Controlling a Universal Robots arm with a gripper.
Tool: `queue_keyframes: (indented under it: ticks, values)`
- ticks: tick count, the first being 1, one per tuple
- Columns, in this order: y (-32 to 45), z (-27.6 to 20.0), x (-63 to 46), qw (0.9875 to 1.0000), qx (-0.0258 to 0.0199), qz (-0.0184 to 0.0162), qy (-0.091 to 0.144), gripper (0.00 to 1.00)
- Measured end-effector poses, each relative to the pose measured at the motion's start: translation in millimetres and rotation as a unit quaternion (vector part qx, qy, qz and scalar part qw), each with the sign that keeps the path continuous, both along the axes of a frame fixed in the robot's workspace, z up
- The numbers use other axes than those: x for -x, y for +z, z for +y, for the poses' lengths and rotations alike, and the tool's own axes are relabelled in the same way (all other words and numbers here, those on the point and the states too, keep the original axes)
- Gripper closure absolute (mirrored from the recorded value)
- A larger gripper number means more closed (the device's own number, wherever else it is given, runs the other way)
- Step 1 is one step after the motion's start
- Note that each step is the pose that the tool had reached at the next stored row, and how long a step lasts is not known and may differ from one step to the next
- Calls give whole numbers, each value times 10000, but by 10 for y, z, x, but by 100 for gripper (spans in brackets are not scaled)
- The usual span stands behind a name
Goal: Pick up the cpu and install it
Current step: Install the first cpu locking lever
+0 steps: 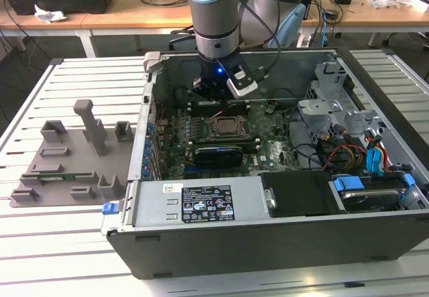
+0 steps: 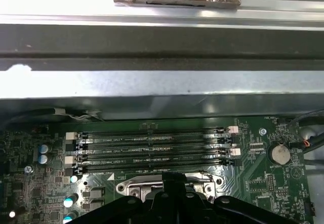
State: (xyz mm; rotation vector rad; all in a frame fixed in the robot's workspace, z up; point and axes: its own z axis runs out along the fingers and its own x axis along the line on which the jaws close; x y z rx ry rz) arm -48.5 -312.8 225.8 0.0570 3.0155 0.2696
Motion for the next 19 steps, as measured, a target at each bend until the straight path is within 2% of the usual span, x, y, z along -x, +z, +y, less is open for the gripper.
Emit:
queue_keyframes:
  ticks: [4,8,9,17,19]
  values:
    - [-4,0,1,10000,-6,-2,-1,89]
    - [-26,-3,0,9999,-107,-10,-1,89]
    - [-30,-3,0,9999,-161,-12,-1,89]
    - [-56,23,0,9998,-183,-18,-5,89]
    - [-73,22,1,9998,-185,-46,-9,89]
